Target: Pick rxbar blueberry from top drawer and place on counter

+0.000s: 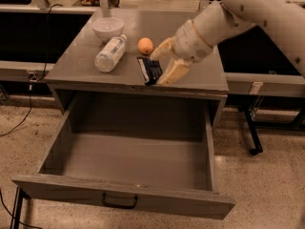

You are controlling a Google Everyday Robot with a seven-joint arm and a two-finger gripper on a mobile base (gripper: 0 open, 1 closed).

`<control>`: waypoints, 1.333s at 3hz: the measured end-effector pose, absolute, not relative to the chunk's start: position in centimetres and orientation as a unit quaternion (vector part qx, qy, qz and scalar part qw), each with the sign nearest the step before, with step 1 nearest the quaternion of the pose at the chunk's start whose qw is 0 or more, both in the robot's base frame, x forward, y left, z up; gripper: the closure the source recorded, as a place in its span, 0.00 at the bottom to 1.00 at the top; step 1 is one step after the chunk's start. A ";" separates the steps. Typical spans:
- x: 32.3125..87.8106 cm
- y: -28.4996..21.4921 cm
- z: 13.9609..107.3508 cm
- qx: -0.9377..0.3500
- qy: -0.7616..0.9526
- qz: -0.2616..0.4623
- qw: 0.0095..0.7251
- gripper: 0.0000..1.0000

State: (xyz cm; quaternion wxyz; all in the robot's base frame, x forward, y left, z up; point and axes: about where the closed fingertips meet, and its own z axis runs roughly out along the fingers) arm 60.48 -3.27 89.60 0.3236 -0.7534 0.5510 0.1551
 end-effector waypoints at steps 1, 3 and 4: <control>66.1 -4.7 90.5 -0.723 0.608 0.122 0.304 1.00; 69.7 -6.9 90.4 -0.686 0.657 0.100 0.297 0.59; 69.8 -6.7 90.2 -0.687 0.656 0.102 0.296 0.36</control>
Offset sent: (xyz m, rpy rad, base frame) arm 0.1321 -0.0720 0.0132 -0.1290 0.0555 -0.4144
